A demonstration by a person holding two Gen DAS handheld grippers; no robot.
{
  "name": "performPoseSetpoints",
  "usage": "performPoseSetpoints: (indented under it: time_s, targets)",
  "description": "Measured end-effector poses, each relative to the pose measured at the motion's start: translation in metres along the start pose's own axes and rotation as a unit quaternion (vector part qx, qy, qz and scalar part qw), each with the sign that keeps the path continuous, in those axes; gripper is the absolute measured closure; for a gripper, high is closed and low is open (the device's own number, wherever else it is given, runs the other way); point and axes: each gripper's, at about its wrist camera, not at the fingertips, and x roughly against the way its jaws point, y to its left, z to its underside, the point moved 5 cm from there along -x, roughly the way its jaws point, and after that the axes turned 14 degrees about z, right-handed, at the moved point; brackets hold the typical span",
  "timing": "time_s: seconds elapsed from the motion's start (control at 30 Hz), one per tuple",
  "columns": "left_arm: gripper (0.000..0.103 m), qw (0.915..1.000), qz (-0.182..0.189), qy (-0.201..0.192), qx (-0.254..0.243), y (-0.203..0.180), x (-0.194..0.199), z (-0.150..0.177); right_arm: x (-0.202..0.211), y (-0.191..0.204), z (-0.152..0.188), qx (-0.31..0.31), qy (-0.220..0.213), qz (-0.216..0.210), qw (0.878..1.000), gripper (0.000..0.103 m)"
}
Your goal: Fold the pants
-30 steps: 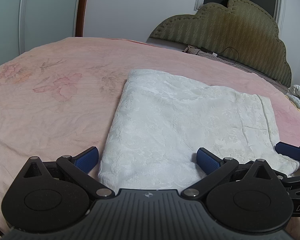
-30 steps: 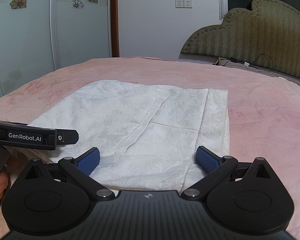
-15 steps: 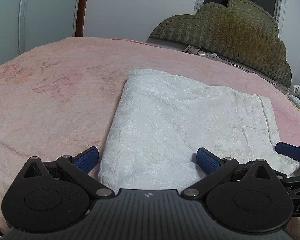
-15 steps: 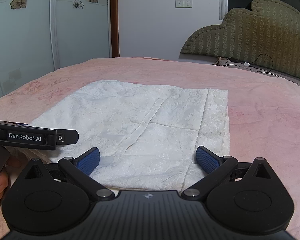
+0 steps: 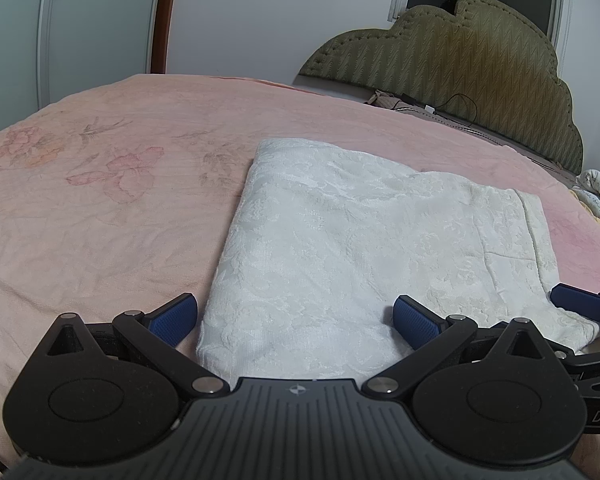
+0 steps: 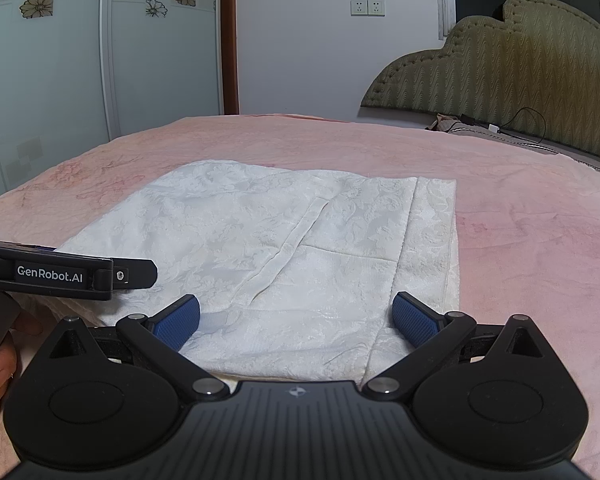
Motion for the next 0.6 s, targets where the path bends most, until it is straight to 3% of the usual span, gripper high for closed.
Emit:
performPoseSetpoints:
  time_s: [0.6]
  targets:
    - [0.000, 0.9997, -0.016, -0.001, -0.018, -0.0036, 0.0045, -0.0017, 0.0003, 0.0002, 0.0001, 0.000, 0.000, 0.000, 1.000, 0.000]
